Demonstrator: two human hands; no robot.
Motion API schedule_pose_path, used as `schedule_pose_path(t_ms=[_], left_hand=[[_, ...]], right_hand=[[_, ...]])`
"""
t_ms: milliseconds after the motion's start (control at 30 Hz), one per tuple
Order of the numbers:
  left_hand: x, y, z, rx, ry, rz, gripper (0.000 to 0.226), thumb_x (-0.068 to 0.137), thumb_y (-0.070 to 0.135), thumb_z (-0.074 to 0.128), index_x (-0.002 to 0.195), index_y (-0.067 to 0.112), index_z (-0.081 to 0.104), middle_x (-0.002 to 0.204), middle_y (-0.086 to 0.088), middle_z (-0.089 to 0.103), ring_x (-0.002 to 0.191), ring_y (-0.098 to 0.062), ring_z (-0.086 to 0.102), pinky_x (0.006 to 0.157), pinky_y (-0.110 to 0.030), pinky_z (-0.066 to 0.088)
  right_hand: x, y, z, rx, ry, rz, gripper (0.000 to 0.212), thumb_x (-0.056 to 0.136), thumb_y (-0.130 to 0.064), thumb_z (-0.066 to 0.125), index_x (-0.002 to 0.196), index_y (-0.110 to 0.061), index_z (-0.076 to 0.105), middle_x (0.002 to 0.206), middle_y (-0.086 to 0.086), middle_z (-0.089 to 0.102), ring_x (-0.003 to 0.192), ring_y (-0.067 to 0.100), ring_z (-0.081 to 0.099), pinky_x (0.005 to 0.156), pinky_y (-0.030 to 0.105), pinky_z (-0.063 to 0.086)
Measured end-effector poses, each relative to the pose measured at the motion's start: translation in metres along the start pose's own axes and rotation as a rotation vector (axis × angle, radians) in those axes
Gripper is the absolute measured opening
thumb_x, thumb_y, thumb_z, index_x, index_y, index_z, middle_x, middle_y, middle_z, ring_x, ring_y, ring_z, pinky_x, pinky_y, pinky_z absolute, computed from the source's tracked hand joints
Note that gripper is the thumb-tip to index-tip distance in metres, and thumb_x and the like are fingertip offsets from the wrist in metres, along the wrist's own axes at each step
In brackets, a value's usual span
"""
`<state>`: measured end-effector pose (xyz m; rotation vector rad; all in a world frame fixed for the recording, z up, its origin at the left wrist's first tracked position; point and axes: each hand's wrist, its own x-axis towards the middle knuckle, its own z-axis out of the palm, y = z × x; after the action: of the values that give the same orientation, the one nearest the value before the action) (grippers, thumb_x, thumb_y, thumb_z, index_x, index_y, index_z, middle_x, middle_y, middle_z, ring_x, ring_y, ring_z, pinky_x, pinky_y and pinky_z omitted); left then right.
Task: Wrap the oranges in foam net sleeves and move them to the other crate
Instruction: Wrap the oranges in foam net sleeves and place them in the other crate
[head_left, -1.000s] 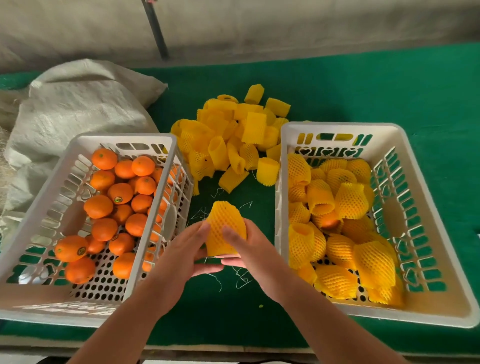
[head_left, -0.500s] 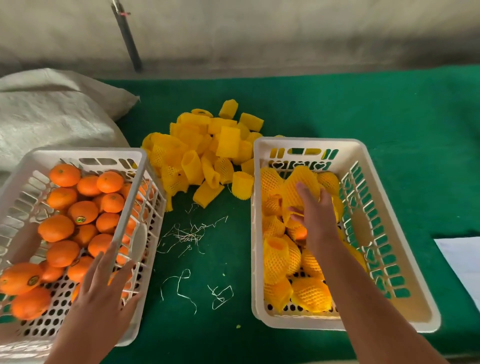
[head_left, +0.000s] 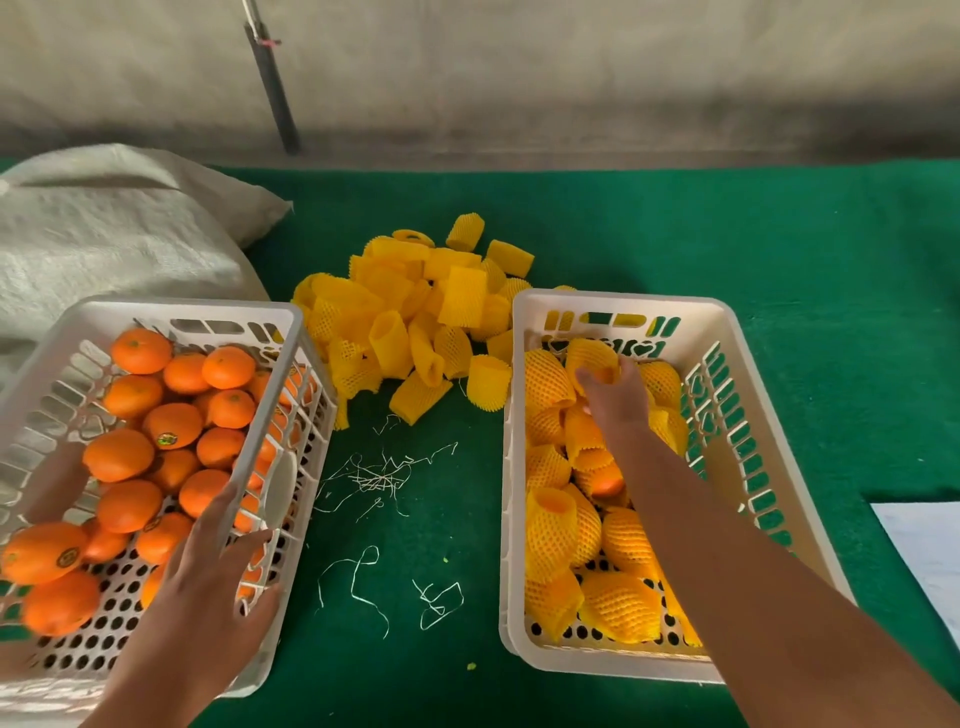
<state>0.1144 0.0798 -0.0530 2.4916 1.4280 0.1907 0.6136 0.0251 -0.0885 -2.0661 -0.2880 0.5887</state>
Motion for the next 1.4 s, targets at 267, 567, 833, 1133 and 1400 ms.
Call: schedule_pose_path(t_ms=[267, 567, 833, 1133, 1400], left_hand=[[0.000, -0.008, 0.004, -0.036, 0.005, 0.018, 0.056, 0.075, 0.030, 0.088, 0.127, 0.025, 0.071, 0.169, 0.021, 0.000, 0.145, -0.038, 0.038, 0.097, -0.064, 0.053], [-0.006, -0.005, -0.002, -0.138, 0.019, 0.037, 0.049, 0.077, 0.029, 0.088, 0.122, 0.028, 0.070, 0.171, 0.018, 0.003, 0.148, -0.030, 0.036, 0.095, -0.053, 0.056], [-0.013, -0.006, -0.012, -0.239, -0.014, 0.070, 0.042, 0.088, 0.041, 0.072, 0.127, 0.029, 0.066, 0.169, 0.022, -0.009, 0.153, -0.020, 0.026, 0.103, -0.044, 0.054], [-0.011, -0.036, -0.022, -0.552, -0.097, 0.077, 0.033, 0.104, 0.047, 0.048, 0.137, 0.044, 0.049, 0.165, 0.032, 0.006, 0.149, 0.003, 0.014, 0.116, -0.029, 0.027], [0.041, -0.144, -0.035, 0.005, -0.409, 0.046, 0.040, 0.099, 0.015, 0.052, 0.138, 0.010, 0.043, 0.139, -0.008, 0.043, 0.131, -0.027, 0.040, 0.110, -0.037, 0.034]], right_hand=[[-0.086, 0.016, -0.030, 0.127, -0.066, -0.088, 0.054, 0.099, -0.030, 0.069, 0.150, -0.026, 0.051, 0.144, 0.001, 0.059, 0.121, 0.022, 0.063, 0.092, 0.045, 0.061], [-0.205, 0.005, 0.001, -0.069, -0.168, -0.294, 0.024, 0.101, -0.033, 0.066, 0.124, -0.035, 0.063, 0.125, -0.012, 0.067, 0.116, 0.011, 0.065, 0.085, 0.025, 0.060], [-0.273, -0.040, 0.065, -0.352, -0.134, -0.557, 0.035, 0.099, -0.031, 0.068, 0.134, -0.027, 0.065, 0.153, -0.004, 0.050, 0.147, 0.013, 0.038, 0.119, 0.029, 0.029], [-0.371, -0.058, 0.156, -0.511, -0.497, -0.609, 0.037, 0.101, -0.042, 0.063, 0.137, -0.037, 0.061, 0.145, -0.025, 0.049, 0.131, -0.017, 0.029, 0.105, -0.001, 0.014], [-0.403, -0.046, 0.181, -0.556, -0.580, -0.530, 0.039, 0.103, -0.047, 0.054, 0.142, -0.048, 0.050, 0.146, -0.035, 0.043, 0.137, -0.019, 0.030, 0.115, 0.012, 0.021]])
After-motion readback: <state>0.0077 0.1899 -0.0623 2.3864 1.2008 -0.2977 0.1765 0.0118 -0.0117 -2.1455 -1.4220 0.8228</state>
